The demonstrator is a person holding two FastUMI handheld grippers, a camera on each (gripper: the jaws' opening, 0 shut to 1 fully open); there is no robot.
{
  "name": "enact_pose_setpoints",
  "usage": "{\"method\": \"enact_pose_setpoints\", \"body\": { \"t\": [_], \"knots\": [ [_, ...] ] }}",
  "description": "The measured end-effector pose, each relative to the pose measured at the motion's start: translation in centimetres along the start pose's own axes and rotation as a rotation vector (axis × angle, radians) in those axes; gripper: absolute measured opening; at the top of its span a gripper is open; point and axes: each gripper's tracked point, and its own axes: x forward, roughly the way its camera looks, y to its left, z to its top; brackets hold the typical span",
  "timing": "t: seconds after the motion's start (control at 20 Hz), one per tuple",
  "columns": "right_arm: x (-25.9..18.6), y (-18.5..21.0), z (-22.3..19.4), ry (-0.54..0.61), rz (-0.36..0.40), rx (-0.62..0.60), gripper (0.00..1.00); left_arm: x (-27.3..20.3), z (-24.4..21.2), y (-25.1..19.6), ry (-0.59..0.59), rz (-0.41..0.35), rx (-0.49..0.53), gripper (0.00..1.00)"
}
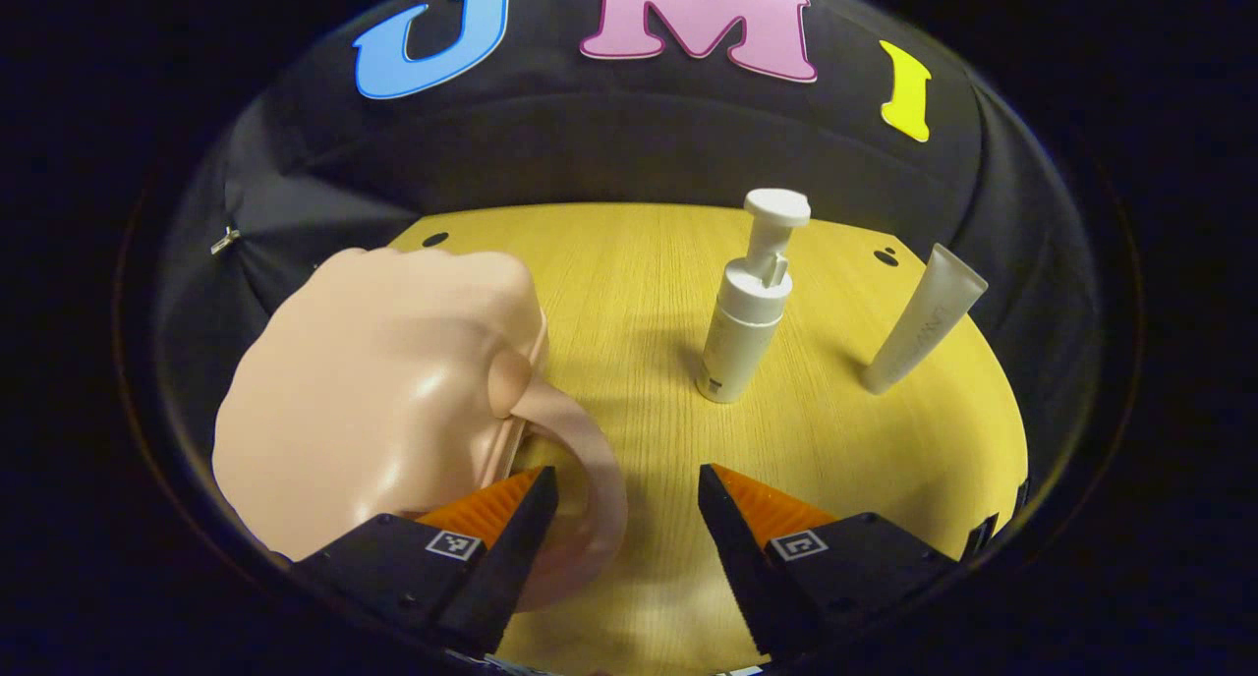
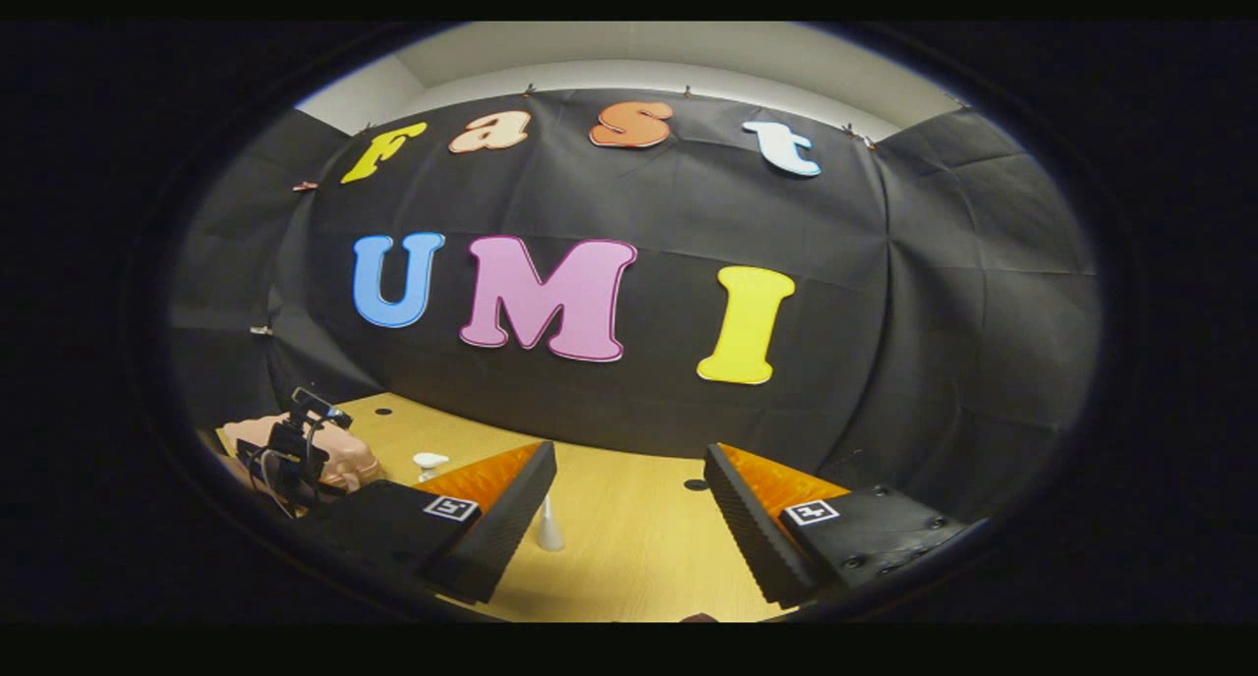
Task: First open the suitcase, pack the skin care products into it, and then close the suitcase.
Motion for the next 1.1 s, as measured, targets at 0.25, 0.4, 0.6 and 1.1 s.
{"method": "enact_pose_setpoints", "body": {
  "t": [0.25,0.4,0.6,1.1],
  "knots": [
    [-0.4,2.1,-0.1,0.019,-0.034,0.012,0.96,-1.7,1.4,0.5,0.031,-0.105,0.000,0.14],
    [-0.5,3.6,0.3,0.012,-0.033,0.016,0.96,-4.0,3.2,1.0,0.029,-0.122,-0.032,0.13],
    [-0.3,5.3,1.1,-0.004,-0.022,0.021,0.96,-8.2,6.4,1.8,0.003,-0.169,-0.057,0.11],
    [1.0,9.1,3.3,-0.049,0.040,0.036,0.96,-17.5,14.4,12.2,-0.167,-0.149,-0.109,0.11]
  ]
}}
